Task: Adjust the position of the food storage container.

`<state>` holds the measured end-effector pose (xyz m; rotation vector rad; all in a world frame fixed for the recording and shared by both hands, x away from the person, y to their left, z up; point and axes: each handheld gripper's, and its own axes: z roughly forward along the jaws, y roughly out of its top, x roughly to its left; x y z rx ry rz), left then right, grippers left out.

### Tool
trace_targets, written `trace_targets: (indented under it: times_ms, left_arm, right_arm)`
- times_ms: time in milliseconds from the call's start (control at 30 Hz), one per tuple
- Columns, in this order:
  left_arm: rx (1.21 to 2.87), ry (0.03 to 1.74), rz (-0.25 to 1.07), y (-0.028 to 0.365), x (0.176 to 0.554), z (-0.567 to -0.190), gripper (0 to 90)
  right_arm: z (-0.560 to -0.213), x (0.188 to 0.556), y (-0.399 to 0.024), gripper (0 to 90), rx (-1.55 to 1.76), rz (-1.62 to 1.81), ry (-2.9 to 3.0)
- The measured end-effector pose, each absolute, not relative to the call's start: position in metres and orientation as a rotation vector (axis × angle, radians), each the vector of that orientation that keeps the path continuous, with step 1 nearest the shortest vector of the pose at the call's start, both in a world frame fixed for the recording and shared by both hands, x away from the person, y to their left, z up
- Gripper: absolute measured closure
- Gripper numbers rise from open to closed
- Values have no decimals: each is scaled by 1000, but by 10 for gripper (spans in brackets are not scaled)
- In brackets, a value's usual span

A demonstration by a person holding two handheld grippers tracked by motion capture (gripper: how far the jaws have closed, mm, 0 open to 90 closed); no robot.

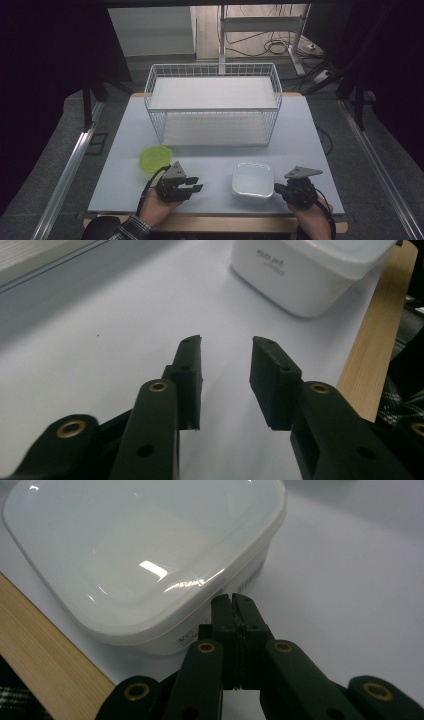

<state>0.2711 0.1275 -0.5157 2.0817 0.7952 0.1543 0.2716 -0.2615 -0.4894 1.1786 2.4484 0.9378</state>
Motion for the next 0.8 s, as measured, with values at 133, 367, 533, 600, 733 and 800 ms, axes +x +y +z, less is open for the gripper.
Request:
trace_targets:
  times_ms: [133,367,533,600,733,800]
  left_arm:
    - [2082,808,160,125,277,-516,675]
    - [2072,860,142,131,286,-521,684]
    - [2076,861,151,131,286,-520,680]
    - [2088,865,156,131,285,-521,677]
    - [2102,877,179,134,284,-521,677]
    - [2099,885,188,137,283,-520,679]
  right_arm:
    - [-491,277,-252,888,1160,948,2453]
    - [-497,296,-238,888,1136,988,2511]
    - [-498,302,-223,888,1088,1015,2543]
    - [-499,304,-216,887,1073,1017,2556]
    - [-502,310,-203,887,1037,1019,2576]
    - [-502,312,-196,887,1023,1022,2590]
